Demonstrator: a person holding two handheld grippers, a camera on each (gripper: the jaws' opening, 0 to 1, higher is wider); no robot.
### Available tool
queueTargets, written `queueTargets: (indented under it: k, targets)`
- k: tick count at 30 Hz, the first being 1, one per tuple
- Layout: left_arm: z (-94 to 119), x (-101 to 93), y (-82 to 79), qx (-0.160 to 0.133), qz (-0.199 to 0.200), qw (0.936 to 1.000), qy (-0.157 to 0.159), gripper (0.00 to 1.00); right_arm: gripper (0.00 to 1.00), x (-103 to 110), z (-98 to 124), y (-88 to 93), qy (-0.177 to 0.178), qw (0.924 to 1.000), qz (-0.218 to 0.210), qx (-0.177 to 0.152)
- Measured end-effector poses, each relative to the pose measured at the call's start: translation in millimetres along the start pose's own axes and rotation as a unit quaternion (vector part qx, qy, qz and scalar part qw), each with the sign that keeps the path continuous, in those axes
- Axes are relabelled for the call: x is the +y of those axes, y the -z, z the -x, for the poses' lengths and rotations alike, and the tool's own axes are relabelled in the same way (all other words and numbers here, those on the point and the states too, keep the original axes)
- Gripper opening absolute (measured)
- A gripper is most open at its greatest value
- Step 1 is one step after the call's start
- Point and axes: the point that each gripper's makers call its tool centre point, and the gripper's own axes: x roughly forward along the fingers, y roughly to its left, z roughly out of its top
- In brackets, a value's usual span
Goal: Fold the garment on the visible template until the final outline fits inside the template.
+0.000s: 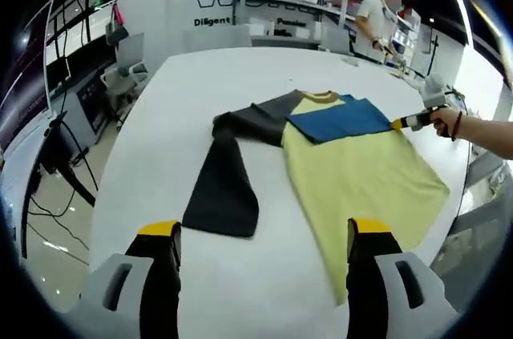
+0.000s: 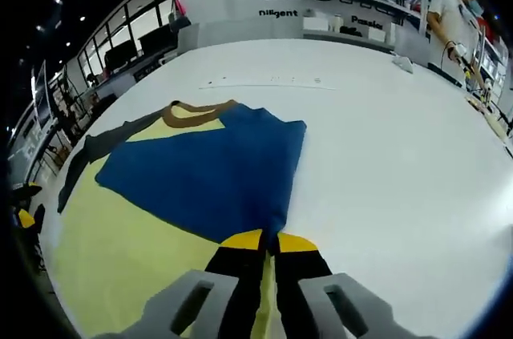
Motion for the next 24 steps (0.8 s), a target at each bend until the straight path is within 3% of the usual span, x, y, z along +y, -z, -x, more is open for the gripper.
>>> queueTargets:
  k: [4,14,24]
  targets:
    - [-7,10.4,-5.6,-0.007,0.016,0.9998,-0.008,0.81,0.00,-12,-2,-3.4,0.000,1.0000,-0.001,0.003]
    - [-22,17.1,-5.7,0.010,0.013,0.9998,-0.008,0.80,0.00,-39,-6,-9.6,-0.001,0.9999,0.002,0.011]
    - [-24,30.4,-11.1,0.006,0.012,0.9998,-0.016,0.76,0.00,-58,-3,-8.2,0.004,0.9998,0.001,0.017]
